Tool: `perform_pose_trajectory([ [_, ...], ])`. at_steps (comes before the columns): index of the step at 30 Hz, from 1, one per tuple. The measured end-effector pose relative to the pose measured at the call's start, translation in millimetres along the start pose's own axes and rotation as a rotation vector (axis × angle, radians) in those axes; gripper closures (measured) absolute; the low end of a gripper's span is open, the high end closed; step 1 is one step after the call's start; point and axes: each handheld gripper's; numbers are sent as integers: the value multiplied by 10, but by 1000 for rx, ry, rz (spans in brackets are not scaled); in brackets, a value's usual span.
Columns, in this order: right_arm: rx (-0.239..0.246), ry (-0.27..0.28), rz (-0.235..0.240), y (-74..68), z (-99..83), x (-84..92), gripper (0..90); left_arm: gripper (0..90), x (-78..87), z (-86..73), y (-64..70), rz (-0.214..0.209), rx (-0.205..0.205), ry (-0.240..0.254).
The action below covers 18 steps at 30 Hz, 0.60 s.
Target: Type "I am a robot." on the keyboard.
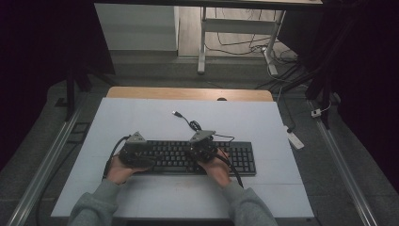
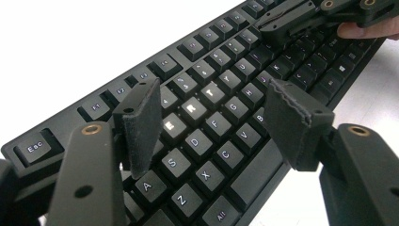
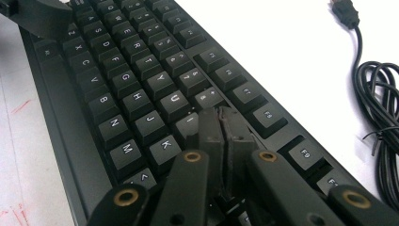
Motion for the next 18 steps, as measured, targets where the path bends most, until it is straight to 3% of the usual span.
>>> perform_pose_trajectory([
  [5, 4, -2, -2, -4, 0, -2, 898, 372, 4, 0, -4, 1, -2, 2],
  [8, -1, 27, -3, -7, 10, 39, 898, 372, 8, 0, -7, 2, 1, 5],
  [18, -29, 96, -13, 17, -87, 353, 895, 372, 18, -1, -9, 8, 5, 11],
])
Point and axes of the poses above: each handheld gripper's, and its own axes: x roughly backward along the jaws, z roughly out of its top, y roughly to its right, and after that the axes turned 4 degrees about x, right-handed
